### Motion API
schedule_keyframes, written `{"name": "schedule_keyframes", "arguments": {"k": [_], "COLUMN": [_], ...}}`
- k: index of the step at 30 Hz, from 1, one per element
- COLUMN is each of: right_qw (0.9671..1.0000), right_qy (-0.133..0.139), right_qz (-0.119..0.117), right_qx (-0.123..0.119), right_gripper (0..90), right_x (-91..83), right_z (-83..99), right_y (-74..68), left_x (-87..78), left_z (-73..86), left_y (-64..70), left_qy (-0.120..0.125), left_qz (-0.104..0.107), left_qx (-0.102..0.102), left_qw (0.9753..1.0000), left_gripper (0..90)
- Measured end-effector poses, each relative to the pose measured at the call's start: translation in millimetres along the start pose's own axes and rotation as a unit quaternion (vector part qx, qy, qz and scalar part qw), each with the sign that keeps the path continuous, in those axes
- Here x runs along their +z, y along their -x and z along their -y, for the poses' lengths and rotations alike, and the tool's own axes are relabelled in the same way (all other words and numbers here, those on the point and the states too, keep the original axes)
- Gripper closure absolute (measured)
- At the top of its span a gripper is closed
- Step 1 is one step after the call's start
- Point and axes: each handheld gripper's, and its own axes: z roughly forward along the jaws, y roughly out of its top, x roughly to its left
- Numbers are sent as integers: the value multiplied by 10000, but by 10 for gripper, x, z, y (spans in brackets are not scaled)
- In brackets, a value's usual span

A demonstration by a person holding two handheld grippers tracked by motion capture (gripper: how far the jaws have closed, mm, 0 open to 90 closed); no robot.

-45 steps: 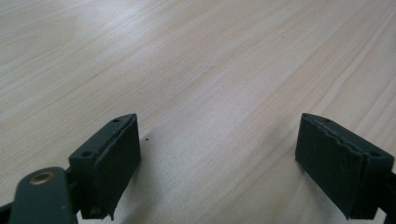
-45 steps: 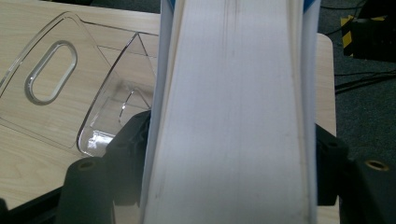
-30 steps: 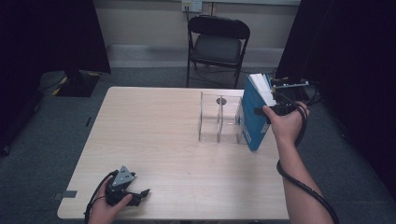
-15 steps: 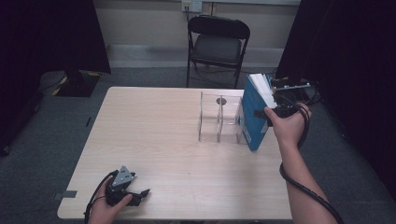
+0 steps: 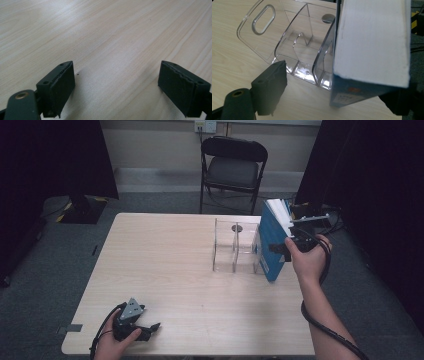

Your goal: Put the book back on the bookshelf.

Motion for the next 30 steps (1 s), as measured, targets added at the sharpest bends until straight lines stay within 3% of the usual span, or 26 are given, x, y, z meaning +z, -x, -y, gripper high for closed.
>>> {"name": "schedule_keyframes", "arguments": {"k": [20, 30], "right_qw": [9994, 9997], "right_qy": [176, 153], "right_qz": [-261, -183], "right_qx": [149, 31], "right_gripper": [180, 184], "right_x": [-70, -103], "right_z": [233, 329], "right_y": [52, 68], "left_x": [-3, -3], "left_z": [0, 0], "left_y": [-2, -2], "left_qy": [-35, -33], "left_qz": [13, 11], "left_qx": [10, 10], "left_qw": [10000, 10000], "left_gripper": [136, 136]}}
